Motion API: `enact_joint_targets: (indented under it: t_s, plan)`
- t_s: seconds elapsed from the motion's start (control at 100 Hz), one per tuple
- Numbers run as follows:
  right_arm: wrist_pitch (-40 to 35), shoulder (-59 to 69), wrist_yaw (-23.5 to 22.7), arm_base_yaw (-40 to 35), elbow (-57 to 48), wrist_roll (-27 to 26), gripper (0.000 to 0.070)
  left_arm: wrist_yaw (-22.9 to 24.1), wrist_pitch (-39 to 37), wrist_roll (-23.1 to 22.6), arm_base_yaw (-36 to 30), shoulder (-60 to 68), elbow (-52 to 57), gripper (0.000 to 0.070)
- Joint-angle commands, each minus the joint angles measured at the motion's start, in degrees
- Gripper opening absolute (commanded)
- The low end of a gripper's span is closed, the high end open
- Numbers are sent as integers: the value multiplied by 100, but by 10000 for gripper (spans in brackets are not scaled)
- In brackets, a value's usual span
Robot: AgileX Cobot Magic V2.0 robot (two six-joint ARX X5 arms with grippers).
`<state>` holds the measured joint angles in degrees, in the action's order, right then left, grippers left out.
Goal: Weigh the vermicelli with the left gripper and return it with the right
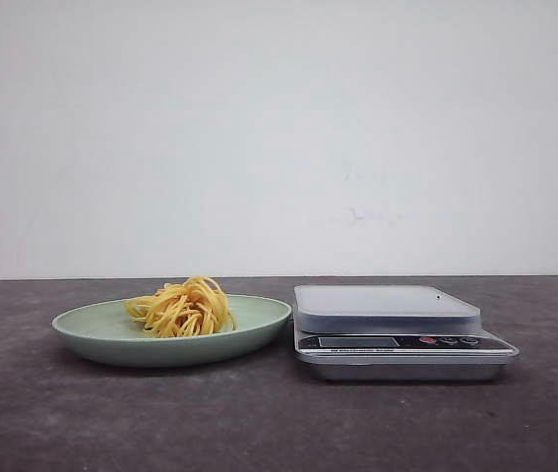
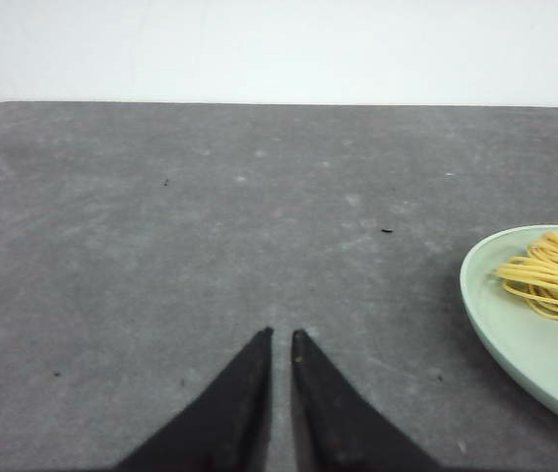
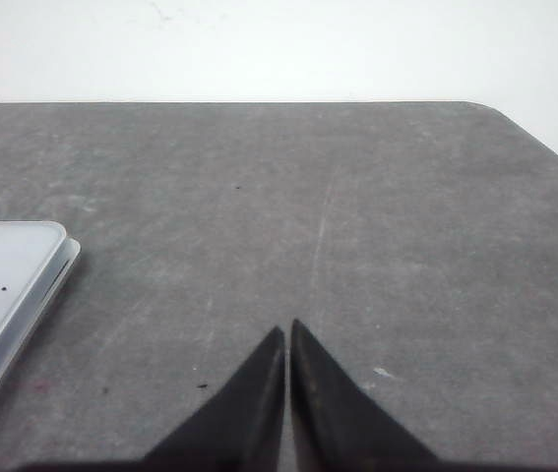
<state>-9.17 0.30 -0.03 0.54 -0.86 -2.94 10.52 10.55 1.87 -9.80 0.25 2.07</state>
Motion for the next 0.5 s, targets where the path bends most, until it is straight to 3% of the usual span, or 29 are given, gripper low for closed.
enact_joint_targets:
  t_s: [0.0,0.39,0.49]
  plan:
    - [68,-7,2,9,17,37,0,-7,52,-81,4,-7,-90,0]
    - [68,-7,2,9,17,39,0,-7,52,-87,4,-7,-90,0]
    - [68,-7,2,9,17,37,0,129,26,-684,4,-7,-90,0]
